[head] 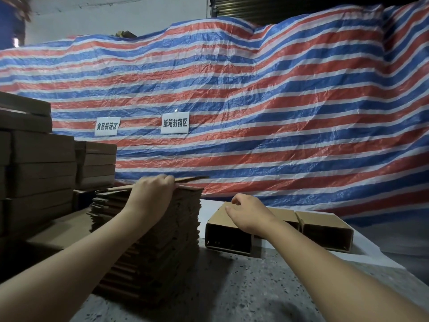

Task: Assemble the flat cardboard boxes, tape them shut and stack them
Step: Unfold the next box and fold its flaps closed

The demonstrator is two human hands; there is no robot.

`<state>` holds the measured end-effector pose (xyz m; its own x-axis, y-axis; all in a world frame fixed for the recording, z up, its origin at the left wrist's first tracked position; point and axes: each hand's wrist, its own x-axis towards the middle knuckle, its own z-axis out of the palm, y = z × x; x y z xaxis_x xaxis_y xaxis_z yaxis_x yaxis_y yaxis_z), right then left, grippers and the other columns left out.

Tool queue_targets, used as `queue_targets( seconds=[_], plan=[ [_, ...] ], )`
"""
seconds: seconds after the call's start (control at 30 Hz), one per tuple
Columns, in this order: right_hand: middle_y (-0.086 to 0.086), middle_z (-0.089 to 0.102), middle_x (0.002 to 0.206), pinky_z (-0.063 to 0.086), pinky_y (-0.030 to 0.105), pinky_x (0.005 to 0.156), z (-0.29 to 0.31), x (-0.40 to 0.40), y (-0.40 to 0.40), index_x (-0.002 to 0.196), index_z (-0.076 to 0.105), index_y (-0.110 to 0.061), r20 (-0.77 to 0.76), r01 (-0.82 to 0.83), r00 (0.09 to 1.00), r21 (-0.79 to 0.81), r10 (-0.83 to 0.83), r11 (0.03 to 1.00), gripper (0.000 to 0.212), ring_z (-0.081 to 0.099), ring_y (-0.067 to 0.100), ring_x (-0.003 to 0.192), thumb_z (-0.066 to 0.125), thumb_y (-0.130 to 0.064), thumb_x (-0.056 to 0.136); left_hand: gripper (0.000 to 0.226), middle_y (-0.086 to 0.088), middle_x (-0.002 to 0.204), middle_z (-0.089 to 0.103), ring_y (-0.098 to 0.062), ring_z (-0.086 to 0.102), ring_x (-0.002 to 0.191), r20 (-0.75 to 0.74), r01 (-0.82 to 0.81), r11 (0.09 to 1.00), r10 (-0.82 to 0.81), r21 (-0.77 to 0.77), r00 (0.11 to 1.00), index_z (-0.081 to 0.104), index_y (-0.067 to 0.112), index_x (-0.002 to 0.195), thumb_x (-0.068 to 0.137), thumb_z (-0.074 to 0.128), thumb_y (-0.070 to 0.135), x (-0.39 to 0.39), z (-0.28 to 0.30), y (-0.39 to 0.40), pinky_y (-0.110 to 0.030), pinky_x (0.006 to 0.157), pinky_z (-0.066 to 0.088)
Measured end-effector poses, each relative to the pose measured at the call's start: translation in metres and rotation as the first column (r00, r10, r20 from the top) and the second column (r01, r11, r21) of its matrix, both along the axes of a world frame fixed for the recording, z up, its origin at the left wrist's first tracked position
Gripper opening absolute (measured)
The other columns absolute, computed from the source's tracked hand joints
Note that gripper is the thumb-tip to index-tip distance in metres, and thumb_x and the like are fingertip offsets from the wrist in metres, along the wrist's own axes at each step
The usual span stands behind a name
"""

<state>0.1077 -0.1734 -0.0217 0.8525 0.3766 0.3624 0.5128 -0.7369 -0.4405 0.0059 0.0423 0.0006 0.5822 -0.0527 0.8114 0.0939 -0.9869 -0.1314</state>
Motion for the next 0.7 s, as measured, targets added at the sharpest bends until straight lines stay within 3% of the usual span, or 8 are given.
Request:
queue_targets(
  seconds=[0.1,0.2,0.3,0.37,0.4,0.5,0.63,0.7],
  plan=[
    [0.007,0.027,0.164,0.029,0.044,0.117,0.015,0.006,-0.001,0.158,0.024,-0.016,-0.008,-0.062,0.998,0.244,0.066,0.968,0.077,0.029,0.027,0.149,0.049,-0.058,0.099,0.016,-0.015,0.064,0.063,-0.032,0.061,0.049,0.154,0.105,0.992,-0.115,0.07,0.981,0.063,-0.001,0.074,0.086,0.072,0.005,-0.009,0.029,-0.013,-0.037,0.046,0.048],
    [0.007,0.013,0.169,0.026,0.052,0.118,0.051,0.012,-0.01,0.162,0.006,-0.022,-0.109,-0.021,0.988,0.615,0.112,0.789,0.096,0.02,0.033,0.153,0.046,-0.071,0.091,0.011,-0.021,0.075,0.066,-0.038,0.064,0.058,0.268,0.174,0.981,-0.192,0.089,0.944,0.064,-0.004,0.083,0.09,0.067,0.004,-0.013,0.064,-0.029,-0.04,0.05,0.049],
    [0.005,0.009,0.169,0.025,0.057,0.117,0.083,0.022,-0.029,0.162,0.001,-0.023,-0.105,0.007,0.988,0.765,0.114,0.644,0.099,0.018,0.035,0.153,0.041,-0.077,0.088,0.015,-0.018,0.083,0.067,-0.035,0.063,0.064,0.321,0.279,0.954,-0.299,0.107,0.899,0.064,-0.003,0.093,0.098,0.056,0.009,-0.015,0.09,-0.049,-0.037,0.056,0.048],
    [0.008,0.024,0.165,0.036,0.048,0.11,0.096,0.025,-0.045,0.16,0.013,-0.019,-0.042,-0.019,0.995,0.829,0.096,0.559,0.094,0.031,0.034,0.147,0.041,-0.075,0.09,0.017,-0.01,0.08,0.064,-0.027,0.059,0.063,0.367,0.358,0.928,-0.368,0.099,0.854,0.065,0.001,0.094,0.1,0.053,0.011,-0.019,0.101,-0.063,-0.028,0.052,0.04],
    [0.008,0.039,0.156,0.043,0.035,0.098,0.1,0.026,-0.054,0.156,0.026,-0.016,-0.003,-0.038,0.997,0.859,0.081,0.51,0.088,0.043,0.03,0.138,0.041,-0.074,0.091,0.018,-0.005,0.077,0.061,-0.023,0.057,0.062,0.389,0.394,0.915,-0.396,0.09,0.832,0.065,0.002,0.093,0.1,0.053,0.012,-0.02,0.104,-0.071,-0.026,0.05,0.036],
    [0.0,0.063,0.116,0.042,0.026,0.07,0.107,0.023,-0.085,0.12,0.058,-0.017,0.039,-0.025,0.999,0.904,-0.024,0.427,0.063,0.059,0.019,0.104,0.044,-0.073,0.093,0.026,0.0,0.068,0.058,-0.017,0.052,0.057,0.398,0.51,0.86,-0.472,0.012,0.787,0.064,0.002,0.086,0.102,0.051,0.018,-0.015,0.108,-0.089,-0.022,0.05,0.036],
    [-0.005,0.066,0.087,0.044,0.026,0.061,0.11,0.017,-0.118,0.086,0.063,-0.023,0.057,0.015,0.985,0.912,-0.162,0.41,0.047,0.063,0.014,0.084,0.05,-0.067,0.093,0.03,0.002,0.068,0.057,-0.01,0.05,0.059,0.379,0.612,0.762,-0.513,-0.211,0.77,0.064,0.005,0.085,0.101,0.053,0.027,0.001,0.107,-0.099,-0.015,0.051,0.034],
    [-0.005,0.066,0.088,0.042,0.026,0.061,0.112,0.012,-0.125,0.088,0.063,-0.022,0.034,0.043,0.982,0.917,-0.185,0.397,0.044,0.063,0.014,0.084,0.053,-0.064,0.093,0.024,0.004,0.081,0.064,-0.008,0.06,0.074,0.445,0.69,0.596,-0.53,-0.411,0.722,0.067,0.016,0.095,0.097,0.059,0.038,0.012,0.106,-0.099,-0.015,0.064,0.046]
  ],
)
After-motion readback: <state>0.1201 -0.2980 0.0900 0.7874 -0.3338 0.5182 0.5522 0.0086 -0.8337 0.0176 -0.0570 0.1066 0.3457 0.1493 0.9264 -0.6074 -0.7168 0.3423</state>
